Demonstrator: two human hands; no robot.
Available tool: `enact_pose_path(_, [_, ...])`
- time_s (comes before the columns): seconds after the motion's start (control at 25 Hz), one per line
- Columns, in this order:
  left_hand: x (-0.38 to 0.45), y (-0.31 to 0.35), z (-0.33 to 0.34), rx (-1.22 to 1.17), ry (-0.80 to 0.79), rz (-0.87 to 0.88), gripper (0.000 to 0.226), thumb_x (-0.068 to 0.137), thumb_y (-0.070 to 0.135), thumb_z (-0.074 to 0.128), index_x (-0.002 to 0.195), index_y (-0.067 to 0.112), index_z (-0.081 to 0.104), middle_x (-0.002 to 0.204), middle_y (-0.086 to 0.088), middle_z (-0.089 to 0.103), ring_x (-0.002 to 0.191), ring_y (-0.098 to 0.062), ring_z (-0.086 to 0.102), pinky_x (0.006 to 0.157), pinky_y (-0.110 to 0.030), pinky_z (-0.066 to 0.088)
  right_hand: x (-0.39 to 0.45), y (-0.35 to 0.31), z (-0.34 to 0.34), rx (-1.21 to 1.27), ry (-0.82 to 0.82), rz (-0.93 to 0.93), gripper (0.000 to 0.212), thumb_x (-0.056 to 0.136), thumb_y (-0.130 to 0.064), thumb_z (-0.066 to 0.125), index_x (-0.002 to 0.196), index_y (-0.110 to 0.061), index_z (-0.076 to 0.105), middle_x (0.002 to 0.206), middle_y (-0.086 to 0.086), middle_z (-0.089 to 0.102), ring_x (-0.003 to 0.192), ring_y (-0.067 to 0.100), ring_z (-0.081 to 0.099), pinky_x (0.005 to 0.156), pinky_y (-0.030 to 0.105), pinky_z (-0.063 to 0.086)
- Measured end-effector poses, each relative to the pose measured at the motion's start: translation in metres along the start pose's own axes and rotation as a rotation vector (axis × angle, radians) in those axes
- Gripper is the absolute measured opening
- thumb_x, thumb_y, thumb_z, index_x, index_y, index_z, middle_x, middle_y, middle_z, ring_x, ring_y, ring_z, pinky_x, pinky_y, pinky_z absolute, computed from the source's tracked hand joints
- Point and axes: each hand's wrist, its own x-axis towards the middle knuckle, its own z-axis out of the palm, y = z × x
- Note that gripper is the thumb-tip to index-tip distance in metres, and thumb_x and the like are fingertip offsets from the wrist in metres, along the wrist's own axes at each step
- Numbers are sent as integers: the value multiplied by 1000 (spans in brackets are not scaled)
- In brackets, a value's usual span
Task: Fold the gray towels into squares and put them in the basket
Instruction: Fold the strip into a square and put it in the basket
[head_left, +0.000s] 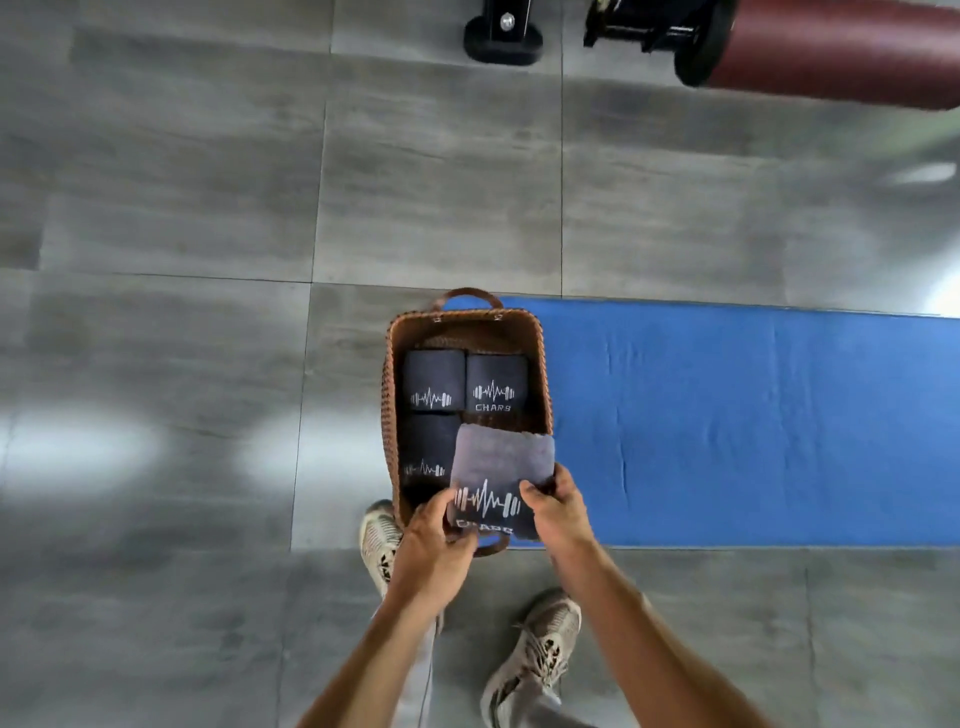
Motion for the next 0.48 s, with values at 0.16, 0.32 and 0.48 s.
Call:
enact_pose_path(0.16, [104,-49,40,56,28,-48,54,91,29,60,142,25,44,145,-4,47,130,-22,47,105,-29,35,101,50,36,-116,80,-21,34,93,-9,59,125,-17,51,105,2,64,93,21,61,84,36,53])
enact_pose_path(0.32, [189,-77,75,55,66,-132,72,91,21,57,153,19,21,152,-10,37,136,-28,40,112,-35,32,183,87,69,-117,118,29,34,91,-9,57,124,-15,52,109,9,66,95,26,64,85,37,55])
enact_pose_path(0.48, [257,-101,102,300,87,-253,63,87,19,50,145,25,25,158,-10,13,142,-36,22,112,-45,31,248,104,89,-146,62,105,43,99,-7,46,142,-4,42,138,18,53,125,35,53,99,35,46])
